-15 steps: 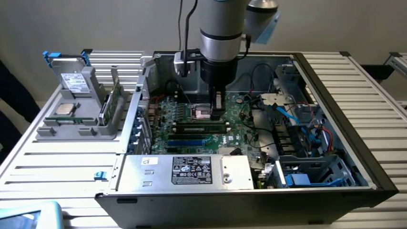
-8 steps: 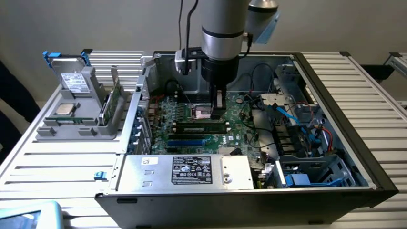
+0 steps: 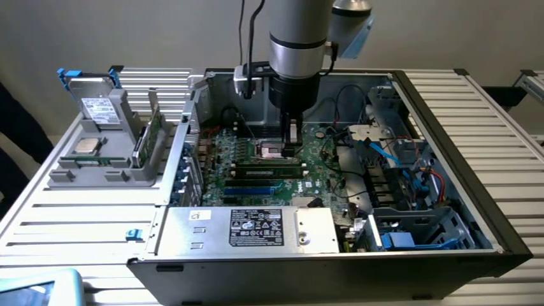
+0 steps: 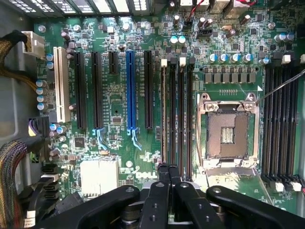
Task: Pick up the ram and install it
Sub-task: 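Press down the ram until it locks into place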
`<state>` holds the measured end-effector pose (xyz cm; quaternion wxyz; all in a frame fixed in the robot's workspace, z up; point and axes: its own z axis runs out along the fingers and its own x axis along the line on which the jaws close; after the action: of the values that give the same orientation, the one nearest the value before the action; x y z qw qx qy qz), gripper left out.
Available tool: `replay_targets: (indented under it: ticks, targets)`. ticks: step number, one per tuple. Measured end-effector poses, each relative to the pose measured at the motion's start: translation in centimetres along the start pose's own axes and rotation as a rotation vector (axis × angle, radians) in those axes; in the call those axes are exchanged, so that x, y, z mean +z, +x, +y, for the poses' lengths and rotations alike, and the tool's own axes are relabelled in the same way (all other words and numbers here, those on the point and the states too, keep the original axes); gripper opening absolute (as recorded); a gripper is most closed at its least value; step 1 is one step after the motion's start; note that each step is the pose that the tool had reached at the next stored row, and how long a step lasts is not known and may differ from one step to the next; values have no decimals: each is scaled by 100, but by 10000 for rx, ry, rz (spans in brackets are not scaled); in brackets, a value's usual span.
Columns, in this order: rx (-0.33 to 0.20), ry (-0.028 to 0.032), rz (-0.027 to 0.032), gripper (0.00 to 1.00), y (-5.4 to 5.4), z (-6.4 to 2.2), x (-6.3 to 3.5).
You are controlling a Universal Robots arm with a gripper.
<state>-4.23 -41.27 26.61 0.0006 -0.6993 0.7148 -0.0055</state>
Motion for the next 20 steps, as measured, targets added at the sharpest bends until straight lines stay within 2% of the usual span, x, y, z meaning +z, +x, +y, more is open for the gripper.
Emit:
replay_targets:
  ticks: [2,6,16,20]
  targets:
    - [8,0,4,11,0,-1,3]
    - [40,0,50,11,-1,-37,49]
    - [241,-87,54,11,-3,-52,226]
    - [307,-101,53,11,-3,-62,287]
